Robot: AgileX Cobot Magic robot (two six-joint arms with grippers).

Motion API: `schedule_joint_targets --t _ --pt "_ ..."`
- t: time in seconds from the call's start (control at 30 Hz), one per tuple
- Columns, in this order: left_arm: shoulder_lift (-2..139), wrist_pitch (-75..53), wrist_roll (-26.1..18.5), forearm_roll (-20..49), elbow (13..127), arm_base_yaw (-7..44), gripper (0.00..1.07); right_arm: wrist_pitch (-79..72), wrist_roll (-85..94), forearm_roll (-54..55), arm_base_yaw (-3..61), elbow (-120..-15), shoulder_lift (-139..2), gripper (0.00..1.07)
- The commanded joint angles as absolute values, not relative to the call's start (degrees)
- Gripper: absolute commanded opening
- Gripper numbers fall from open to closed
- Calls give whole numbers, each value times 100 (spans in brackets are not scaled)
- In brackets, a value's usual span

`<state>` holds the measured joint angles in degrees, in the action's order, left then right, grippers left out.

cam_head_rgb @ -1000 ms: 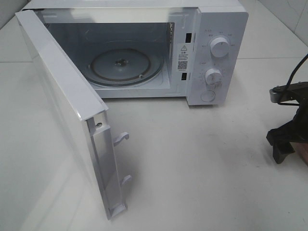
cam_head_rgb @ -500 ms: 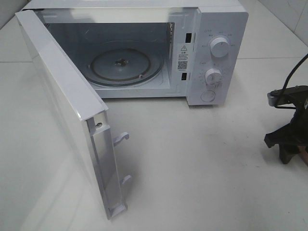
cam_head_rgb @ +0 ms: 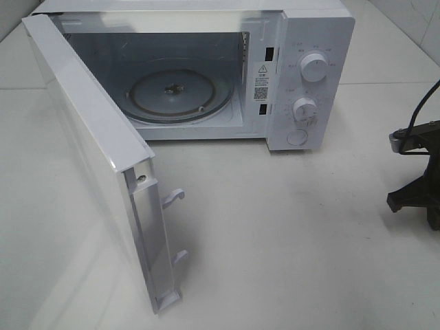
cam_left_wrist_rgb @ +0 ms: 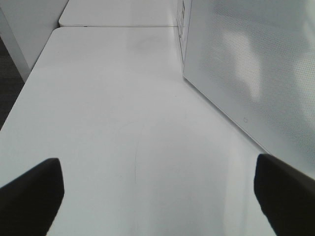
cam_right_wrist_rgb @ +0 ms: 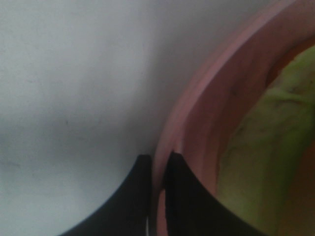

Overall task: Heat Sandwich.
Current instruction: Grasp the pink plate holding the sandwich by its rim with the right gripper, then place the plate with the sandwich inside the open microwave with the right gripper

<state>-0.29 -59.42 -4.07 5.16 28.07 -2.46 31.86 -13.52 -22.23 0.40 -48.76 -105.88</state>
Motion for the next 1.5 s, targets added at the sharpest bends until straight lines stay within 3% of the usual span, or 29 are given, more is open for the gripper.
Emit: schedule_joint_targets --t 0.03,0.63,1.5 --pt "-138 -5890 -372 516 2825 -264 101 3243 -1387 -2246 11 -4905 -10594 1" --pt "-138 -5890 -372 516 2825 -264 101 3799 -1346 -2424 178 -4905 -10090 0" --pt "-138 -5890 -372 516 2825 -264 101 4830 -1833 -3014 1335 -4698 -9190 0"
